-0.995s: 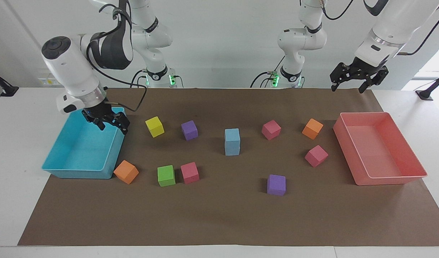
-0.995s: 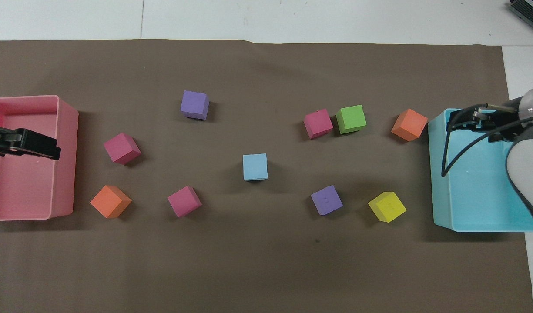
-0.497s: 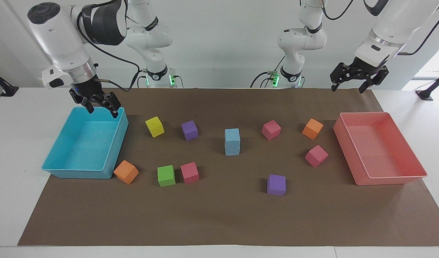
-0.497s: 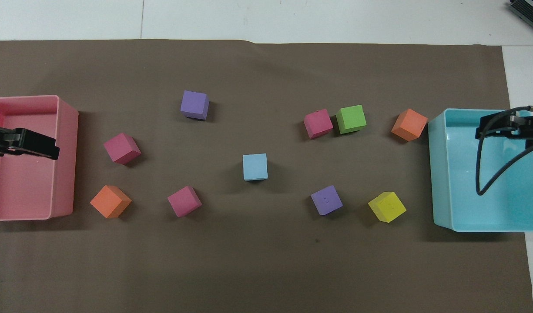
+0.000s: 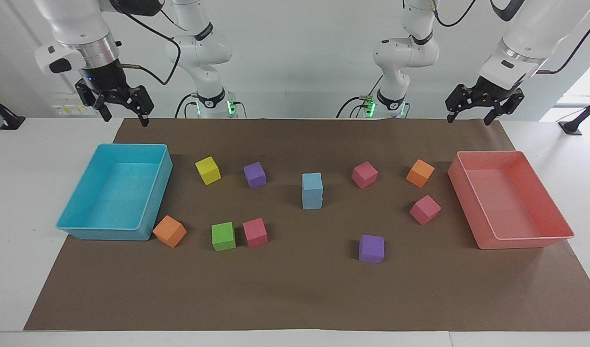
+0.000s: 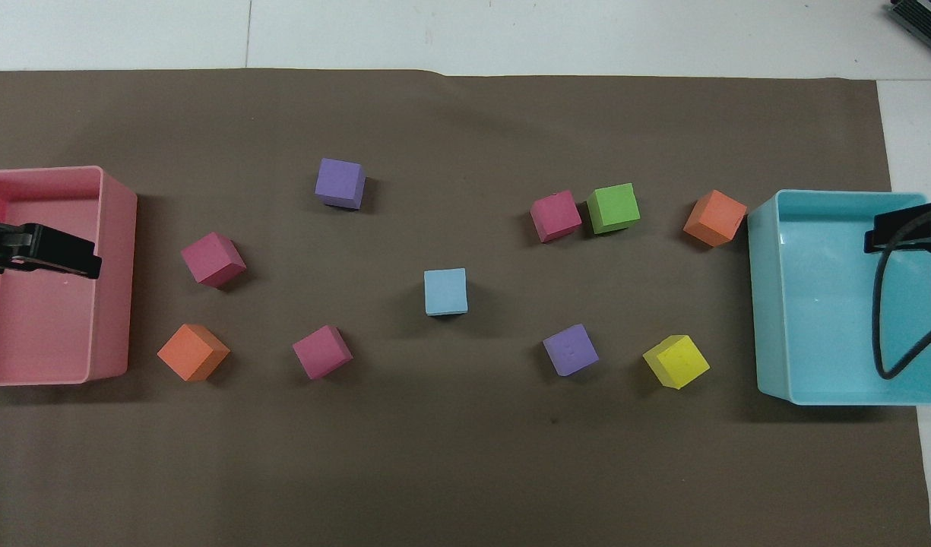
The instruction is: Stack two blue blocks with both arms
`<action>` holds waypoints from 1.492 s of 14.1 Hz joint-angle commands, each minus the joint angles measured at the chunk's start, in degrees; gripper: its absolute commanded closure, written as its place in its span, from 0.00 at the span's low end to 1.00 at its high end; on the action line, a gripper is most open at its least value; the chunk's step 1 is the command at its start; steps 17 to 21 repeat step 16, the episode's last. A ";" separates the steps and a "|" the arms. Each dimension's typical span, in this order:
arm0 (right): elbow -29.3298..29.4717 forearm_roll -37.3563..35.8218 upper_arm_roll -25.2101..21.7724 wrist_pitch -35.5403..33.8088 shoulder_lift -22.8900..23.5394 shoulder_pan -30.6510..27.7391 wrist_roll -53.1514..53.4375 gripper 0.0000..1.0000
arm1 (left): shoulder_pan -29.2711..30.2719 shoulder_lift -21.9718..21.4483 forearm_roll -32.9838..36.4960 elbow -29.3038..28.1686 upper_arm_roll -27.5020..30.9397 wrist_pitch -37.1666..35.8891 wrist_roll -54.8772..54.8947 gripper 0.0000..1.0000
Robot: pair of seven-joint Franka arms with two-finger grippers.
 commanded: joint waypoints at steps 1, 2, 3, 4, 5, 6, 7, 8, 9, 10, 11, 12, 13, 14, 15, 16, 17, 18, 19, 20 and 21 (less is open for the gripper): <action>-3.28 0.08 0.52 1.65 -2.19 -0.15 -0.26 0.00 | 0.93 -1.02 -0.35 -0.77 -0.59 0.50 0.32 0.00; -2.76 0.08 0.61 0.96 -1.93 -0.15 -0.26 0.00 | 0.93 -1.02 -0.35 -0.77 -0.59 0.50 0.32 0.00; -0.75 0.25 0.70 -1.22 -1.49 -0.15 -0.52 0.00 | 0.93 -1.02 -0.35 -0.77 -0.59 0.50 0.32 0.00; 1.70 0.34 0.70 -4.64 -0.70 -0.24 -0.52 0.00 | 0.93 -1.02 -0.35 -0.77 -0.59 0.50 0.32 0.00; 3.12 0.87 0.70 -6.76 0.09 -0.24 -0.61 0.00 | 0.93 -1.02 -0.35 -0.77 -0.59 0.41 0.32 0.00; 2.96 1.57 0.70 -6.35 0.01 -0.15 -0.70 0.00 | 0.93 -1.02 -0.35 -0.77 -0.59 0.50 0.32 0.00; 2.44 1.57 0.61 -6.08 -0.43 -0.24 -0.35 0.00 | 0.93 -1.02 -0.35 -0.77 -0.59 0.50 0.32 0.00; 1.65 1.66 0.61 -5.99 -0.69 -0.24 -0.17 0.00 | 0.93 -1.02 -0.35 -0.77 -0.59 0.50 0.32 0.00; 1.12 1.66 0.61 -5.73 -1.04 -0.15 -0.08 0.00 | 0.93 -1.02 -0.35 -0.77 -0.59 0.41 0.41 0.00; 0.77 1.66 0.61 -4.77 -1.13 -0.15 -0.17 0.00 | 0.93 -1.02 -0.35 -0.77 -0.59 0.41 0.41 0.00; 0.50 1.66 0.61 -4.33 -1.22 -0.24 -0.35 0.00 | 0.93 -1.02 -0.26 -0.77 -0.59 0.41 0.41 0.00; 0.41 1.66 0.61 -4.32 -1.31 -0.24 -0.35 0.00 | 0.93 -1.02 -0.26 -0.77 -0.59 0.41 0.41 0.00; 0.41 1.66 0.61 -4.32 -1.31 -0.24 -0.35 0.00 | 0.93 -1.02 -0.26 -0.77 -0.59 0.41 0.41 0.00; 0.32 1.66 0.61 -4.24 -1.31 -0.24 -0.35 0.00 | 0.93 -1.02 -0.35 -0.77 -0.59 0.41 0.41 0.00; 0.32 1.66 0.61 -4.15 -1.31 -0.24 -0.35 0.00 | 0.93 -1.02 -0.35 -0.77 -0.59 0.41 0.41 0.00; 0.41 1.66 0.61 -4.15 -1.31 -0.32 -0.35 0.00 | 0.93 -1.02 -0.35 -0.77 -0.59 0.32 0.32 0.00; 0.41 1.66 0.61 -4.15 -1.31 -0.32 -0.35 0.00 | 0.93 -1.02 -0.35 -0.77 -0.59 0.32 0.32 0.00; 0.41 1.66 0.61 -4.15 -1.31 -0.32 -0.35 0.00 | 0.93 -1.02 -0.35 -0.77 -0.59 0.32 0.32 0.00; 0.41 1.66 0.61 -4.15 -1.31 -0.32 -0.35 0.00 | 0.93 -1.02 -0.35 -0.77 -0.59 0.32 0.32 0.00; 0.41 1.66 0.61 -4.15 -1.31 -0.32 -0.35 0.00 | 0.93 -1.02 -0.35 -0.77 -0.59 0.32 0.32 0.00; 0.41 1.66 0.61 -4.15 -1.31 -0.32 -0.35 0.00 | 0.93 -1.02 -0.35 -0.77 -0.59 0.32 0.32 0.00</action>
